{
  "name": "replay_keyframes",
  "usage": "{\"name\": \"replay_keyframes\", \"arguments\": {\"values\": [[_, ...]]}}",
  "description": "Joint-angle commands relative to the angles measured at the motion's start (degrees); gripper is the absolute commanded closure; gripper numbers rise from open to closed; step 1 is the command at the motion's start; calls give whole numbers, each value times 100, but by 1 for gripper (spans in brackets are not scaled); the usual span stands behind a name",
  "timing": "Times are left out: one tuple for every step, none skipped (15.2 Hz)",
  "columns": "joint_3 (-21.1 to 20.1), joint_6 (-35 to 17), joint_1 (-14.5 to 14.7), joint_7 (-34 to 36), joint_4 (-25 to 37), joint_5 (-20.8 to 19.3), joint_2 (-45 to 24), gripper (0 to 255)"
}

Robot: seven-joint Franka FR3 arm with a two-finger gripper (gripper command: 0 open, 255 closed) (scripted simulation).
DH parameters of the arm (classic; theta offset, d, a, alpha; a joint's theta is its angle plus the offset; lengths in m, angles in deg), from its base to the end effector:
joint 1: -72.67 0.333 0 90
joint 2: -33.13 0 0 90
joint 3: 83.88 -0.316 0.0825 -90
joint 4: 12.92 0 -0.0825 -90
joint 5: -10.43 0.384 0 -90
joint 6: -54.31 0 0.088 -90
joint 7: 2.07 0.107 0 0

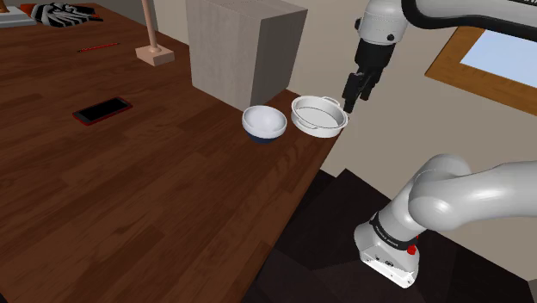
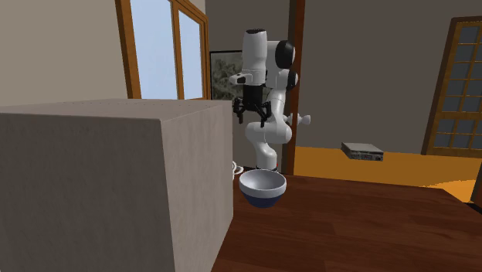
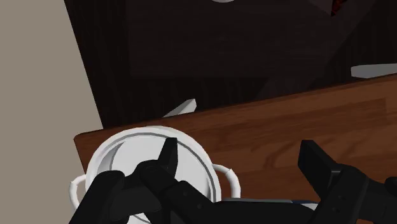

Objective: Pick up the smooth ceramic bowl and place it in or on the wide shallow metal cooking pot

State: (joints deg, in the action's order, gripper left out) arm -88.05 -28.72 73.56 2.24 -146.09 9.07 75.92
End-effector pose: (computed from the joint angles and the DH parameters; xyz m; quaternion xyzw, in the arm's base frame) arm 0.3030 0.0305 0.5830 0.9972 -0.0054 -0.0619 0.0411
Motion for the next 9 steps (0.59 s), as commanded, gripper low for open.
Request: {"name": "replay_keyframes", "arguments": {"values": [[0,0,0,0,0,0,0,0],[-26,-152,-5,49,49,30,-192,0],[-52,-300,-9,97,106,57,-388,0],[-78,-443,-15,144,170,82,-586,0],[-103,-580,-19,190,242,105,-787,0],[-128,-713,-24,236,322,126,-989,0],[-152,-840,-29,281,409,144,-1194,0],[-176,-961,-34,326,503,159,-1400,0],[-199,-1076,-38,371,606,172,-1608,0]]}}
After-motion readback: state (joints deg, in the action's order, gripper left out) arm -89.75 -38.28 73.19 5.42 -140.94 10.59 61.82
